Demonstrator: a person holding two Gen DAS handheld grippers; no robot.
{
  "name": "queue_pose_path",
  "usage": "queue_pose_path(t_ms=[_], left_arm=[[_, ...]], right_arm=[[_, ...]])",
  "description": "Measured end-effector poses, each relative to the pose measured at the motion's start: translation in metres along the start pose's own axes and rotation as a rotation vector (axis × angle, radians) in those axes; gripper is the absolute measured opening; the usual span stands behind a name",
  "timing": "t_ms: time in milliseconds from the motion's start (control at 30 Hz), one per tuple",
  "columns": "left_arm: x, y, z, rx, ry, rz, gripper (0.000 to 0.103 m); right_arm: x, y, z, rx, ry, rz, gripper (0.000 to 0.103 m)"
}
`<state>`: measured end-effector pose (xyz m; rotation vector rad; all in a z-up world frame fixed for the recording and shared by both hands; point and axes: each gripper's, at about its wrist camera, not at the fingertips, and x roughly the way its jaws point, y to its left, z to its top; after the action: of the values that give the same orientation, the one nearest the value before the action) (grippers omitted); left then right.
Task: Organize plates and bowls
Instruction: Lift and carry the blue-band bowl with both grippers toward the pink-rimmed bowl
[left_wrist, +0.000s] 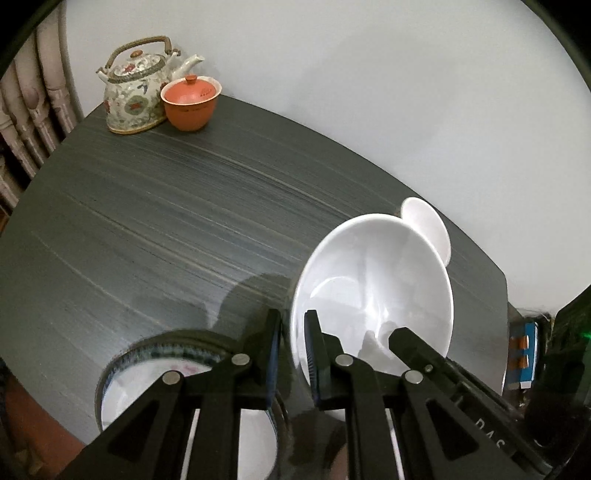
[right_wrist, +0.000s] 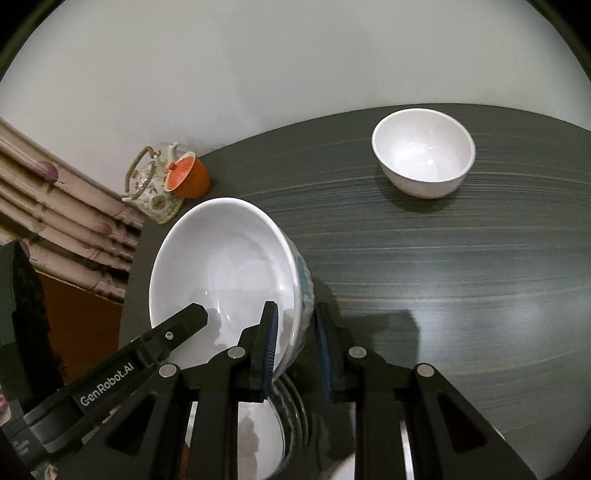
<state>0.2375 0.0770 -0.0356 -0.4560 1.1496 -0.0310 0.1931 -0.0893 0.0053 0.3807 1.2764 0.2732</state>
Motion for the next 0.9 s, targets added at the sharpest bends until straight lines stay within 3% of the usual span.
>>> queue_pose_path(t_ms=[400,900], left_arm=[[-0.041,-0.039,-0.071,0.056,0.005,-0.019,0.013],[-0.024,-0.078,-0.142,0.154,0.138,-0.043,0.013]], right_arm=[[-0.064,-0.041,-0.051,0.015,-0.056,-0.032,0.020],[-0.094,-0.106,-0.109,0.116,-0.029,-0.085,0.020]])
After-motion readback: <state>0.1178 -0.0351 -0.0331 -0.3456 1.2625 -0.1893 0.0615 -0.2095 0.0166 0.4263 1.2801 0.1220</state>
